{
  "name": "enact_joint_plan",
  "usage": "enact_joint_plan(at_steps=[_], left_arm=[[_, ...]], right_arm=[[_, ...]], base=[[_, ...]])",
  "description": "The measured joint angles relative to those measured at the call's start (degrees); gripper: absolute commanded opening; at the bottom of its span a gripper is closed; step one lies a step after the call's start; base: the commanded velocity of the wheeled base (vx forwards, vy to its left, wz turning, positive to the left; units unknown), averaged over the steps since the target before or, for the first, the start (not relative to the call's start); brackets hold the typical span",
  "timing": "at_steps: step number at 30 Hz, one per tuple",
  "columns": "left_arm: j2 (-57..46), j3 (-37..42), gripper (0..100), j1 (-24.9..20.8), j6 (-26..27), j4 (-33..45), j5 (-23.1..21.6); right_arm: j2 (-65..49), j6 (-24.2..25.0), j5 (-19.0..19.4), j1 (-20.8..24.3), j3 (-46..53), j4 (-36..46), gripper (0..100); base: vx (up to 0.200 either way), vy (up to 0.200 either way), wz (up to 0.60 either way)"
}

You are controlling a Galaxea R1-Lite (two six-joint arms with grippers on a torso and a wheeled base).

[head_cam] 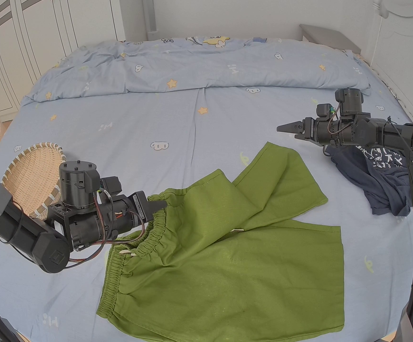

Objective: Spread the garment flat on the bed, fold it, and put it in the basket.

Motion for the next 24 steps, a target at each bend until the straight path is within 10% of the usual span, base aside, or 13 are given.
enact_joint_plan(at_steps=[24], left_arm=[[0.0, 0.2, 0, 0.0, 0.0, 0.0, 0.0]], right_arm=[[5.2, 0.9, -0.7, -0.3, 0.0, 1.0, 100]], base=[[0.000, 0.000, 0.00]])
